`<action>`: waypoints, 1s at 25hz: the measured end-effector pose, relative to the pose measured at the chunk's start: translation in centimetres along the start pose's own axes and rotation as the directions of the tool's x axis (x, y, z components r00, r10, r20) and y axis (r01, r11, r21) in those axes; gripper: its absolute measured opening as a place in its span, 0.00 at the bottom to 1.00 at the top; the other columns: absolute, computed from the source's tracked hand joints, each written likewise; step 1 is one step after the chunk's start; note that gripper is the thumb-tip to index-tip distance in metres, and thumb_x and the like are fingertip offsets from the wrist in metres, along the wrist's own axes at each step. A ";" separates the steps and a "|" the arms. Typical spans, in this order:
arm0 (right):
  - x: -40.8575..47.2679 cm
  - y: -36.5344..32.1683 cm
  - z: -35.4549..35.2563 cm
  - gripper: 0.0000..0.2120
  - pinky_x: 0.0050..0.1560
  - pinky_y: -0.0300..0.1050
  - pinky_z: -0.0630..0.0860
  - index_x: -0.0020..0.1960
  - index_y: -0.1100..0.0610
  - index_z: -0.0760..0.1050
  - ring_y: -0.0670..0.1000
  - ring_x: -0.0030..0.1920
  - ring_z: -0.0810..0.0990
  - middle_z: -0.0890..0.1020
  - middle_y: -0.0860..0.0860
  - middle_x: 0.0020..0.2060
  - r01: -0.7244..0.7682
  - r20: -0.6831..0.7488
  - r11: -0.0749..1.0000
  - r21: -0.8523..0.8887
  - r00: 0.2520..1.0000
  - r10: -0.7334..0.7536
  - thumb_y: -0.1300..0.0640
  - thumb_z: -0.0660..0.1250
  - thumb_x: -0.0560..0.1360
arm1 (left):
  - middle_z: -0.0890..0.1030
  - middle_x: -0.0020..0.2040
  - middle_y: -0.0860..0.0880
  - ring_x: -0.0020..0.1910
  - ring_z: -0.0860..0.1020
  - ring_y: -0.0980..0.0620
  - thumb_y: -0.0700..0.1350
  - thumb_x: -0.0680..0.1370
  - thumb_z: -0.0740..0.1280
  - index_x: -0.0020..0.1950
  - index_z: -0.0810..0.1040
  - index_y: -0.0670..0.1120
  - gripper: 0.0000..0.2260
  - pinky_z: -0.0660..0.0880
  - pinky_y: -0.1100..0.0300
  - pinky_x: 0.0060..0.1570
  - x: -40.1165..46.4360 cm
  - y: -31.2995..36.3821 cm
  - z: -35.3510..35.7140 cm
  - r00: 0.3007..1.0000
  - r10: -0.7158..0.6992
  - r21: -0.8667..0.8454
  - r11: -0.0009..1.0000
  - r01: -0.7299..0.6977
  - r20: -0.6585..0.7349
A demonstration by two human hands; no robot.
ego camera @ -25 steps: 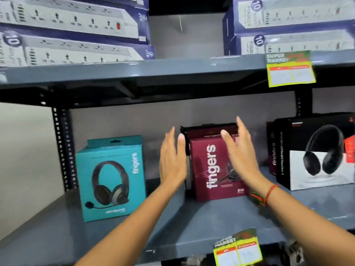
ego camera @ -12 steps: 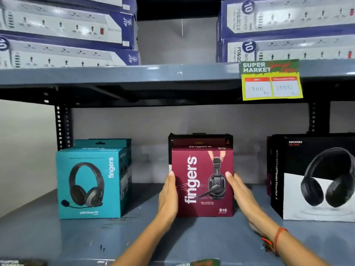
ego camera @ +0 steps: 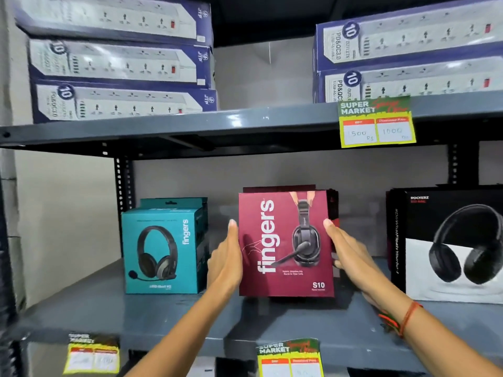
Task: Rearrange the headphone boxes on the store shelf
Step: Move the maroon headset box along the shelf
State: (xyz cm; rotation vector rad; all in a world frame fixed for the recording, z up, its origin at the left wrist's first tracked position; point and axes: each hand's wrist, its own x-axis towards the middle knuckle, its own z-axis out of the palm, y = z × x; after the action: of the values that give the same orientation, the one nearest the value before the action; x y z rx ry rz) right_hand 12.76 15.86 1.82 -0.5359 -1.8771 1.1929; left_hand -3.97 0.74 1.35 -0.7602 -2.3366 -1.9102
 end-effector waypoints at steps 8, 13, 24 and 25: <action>-2.4 -1.9 9.8 0.08 0.61 0.47 0.72 0.51 0.21 0.74 0.39 0.55 0.77 0.79 0.37 0.56 0.075 0.180 0.997 0.035 0.980 -0.080 0.33 0.58 0.78 | 0.82 0.54 0.46 0.56 0.77 0.42 0.72 0.76 0.44 0.56 0.83 0.51 0.36 0.69 0.46 0.60 -1.1 -4.8 -8.2 0.962 -0.034 -0.106 0.994 0.005 -0.272; -3.7 -1.8 16.5 0.02 0.36 0.16 0.68 0.48 0.31 0.69 0.16 0.39 0.72 0.76 0.19 0.40 0.045 0.291 0.995 0.092 0.954 -0.070 0.38 0.60 0.80 | 0.81 0.53 0.47 0.49 0.77 0.49 0.70 0.78 0.47 0.61 0.81 0.56 0.30 0.67 0.51 0.54 0.0 -9.1 -13.3 0.953 -0.038 -0.133 0.991 -0.003 -0.301; -4.2 -2.9 17.2 0.31 0.69 0.40 0.58 0.81 0.46 0.56 0.42 0.74 0.62 0.63 0.48 0.80 0.039 0.171 0.988 0.148 0.983 -0.065 0.41 0.59 0.81 | 0.55 0.83 0.52 0.82 0.54 0.52 0.64 0.80 0.52 0.83 0.50 0.52 0.34 0.50 0.57 0.77 1.5 -7.4 -15.8 0.855 0.382 -0.003 0.913 -0.409 -0.351; -4.1 -3.4 15.8 0.30 0.68 0.38 0.57 0.81 0.46 0.56 0.40 0.72 0.62 0.63 0.48 0.80 0.084 0.118 0.986 0.141 0.988 -0.101 0.43 0.59 0.82 | 0.53 0.84 0.51 0.82 0.51 0.52 0.63 0.80 0.53 0.83 0.50 0.51 0.34 0.48 0.55 0.79 1.2 -5.6 -14.8 0.794 0.479 0.017 0.860 -0.511 -0.373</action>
State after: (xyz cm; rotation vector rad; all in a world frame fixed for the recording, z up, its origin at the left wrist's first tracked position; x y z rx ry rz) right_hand 2.35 2.94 -0.10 -0.3021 -1.8872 1.3062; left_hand -11.27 -13.30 0.28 -0.8327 -1.6374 -1.7326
